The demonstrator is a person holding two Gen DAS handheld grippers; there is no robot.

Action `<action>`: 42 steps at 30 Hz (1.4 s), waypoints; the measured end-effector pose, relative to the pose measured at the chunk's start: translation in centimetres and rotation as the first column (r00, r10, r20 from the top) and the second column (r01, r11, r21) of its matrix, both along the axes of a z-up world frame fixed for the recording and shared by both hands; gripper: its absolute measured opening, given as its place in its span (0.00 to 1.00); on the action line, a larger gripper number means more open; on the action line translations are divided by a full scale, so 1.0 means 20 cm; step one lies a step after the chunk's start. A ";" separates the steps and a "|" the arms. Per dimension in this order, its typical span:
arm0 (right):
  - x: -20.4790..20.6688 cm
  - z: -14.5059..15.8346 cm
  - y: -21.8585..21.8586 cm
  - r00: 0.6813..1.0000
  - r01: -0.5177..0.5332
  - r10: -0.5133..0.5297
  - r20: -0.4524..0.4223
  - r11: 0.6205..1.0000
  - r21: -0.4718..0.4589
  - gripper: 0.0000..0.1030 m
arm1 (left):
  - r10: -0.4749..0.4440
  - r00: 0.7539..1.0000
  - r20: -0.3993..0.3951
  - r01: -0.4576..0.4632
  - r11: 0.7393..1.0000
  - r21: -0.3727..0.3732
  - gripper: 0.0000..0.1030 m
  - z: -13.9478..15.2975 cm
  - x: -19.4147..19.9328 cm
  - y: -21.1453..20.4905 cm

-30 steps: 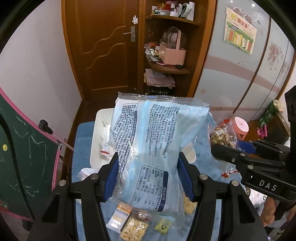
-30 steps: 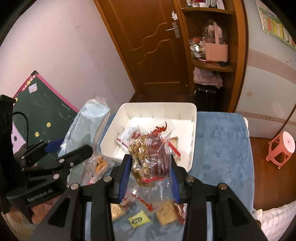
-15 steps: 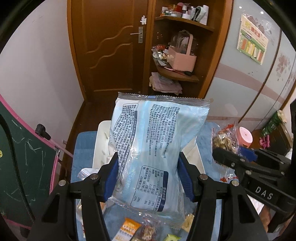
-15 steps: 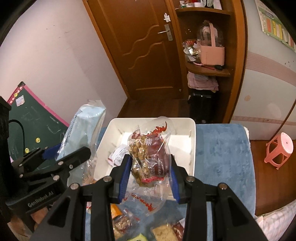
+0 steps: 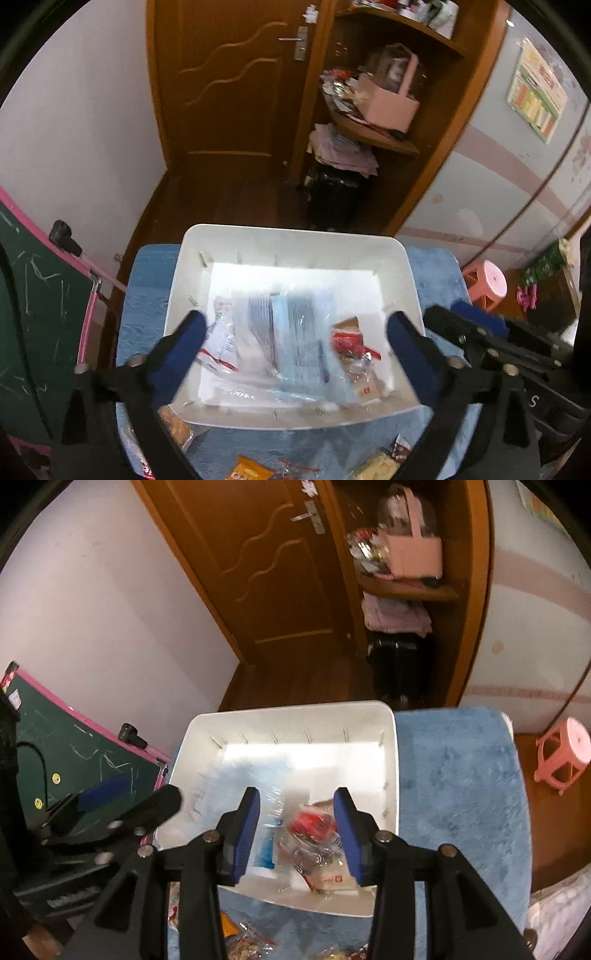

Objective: Organize snacks
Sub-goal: 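Carry both bags into the white bin and open both grippers, then move both tools back over the remaining snacks on the table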

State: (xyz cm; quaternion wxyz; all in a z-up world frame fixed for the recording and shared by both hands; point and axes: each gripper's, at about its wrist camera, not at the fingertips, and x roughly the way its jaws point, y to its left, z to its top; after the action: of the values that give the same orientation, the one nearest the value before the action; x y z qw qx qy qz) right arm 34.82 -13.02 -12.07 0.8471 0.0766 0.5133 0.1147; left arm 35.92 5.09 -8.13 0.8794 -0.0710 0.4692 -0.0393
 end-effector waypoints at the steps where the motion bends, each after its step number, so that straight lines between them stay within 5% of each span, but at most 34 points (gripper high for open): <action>1: 0.00 -0.02 -0.01 1.000 0.005 -0.005 -0.012 1.000 0.011 0.43 | 0.010 1.000 0.009 -0.010 1.000 0.008 0.99 0.00 0.00 0.01; 14: -0.09 -0.06 -0.03 0.999 -0.010 0.009 -0.040 1.000 -0.011 0.43 | 0.005 0.999 0.036 -0.008 0.995 0.103 0.99 0.02 -0.11 -0.04; 23: -0.21 0.03 -0.09 1.000 -0.014 0.014 -0.016 1.000 -0.009 0.43 | 0.013 0.996 0.092 -0.023 0.994 0.108 0.99 0.19 -0.26 -0.06; 42: -0.61 0.23 -0.22 0.998 -0.033 0.034 0.047 0.999 -0.016 0.43 | 0.034 0.975 0.218 -0.068 0.986 0.151 0.99 0.48 -0.82 -0.08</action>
State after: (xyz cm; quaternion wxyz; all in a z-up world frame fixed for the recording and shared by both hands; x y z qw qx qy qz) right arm 22.64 -17.34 -7.54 0.8575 0.0589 0.4952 0.1266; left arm 19.49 3.49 1.49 0.9284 -0.0089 0.3712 0.0132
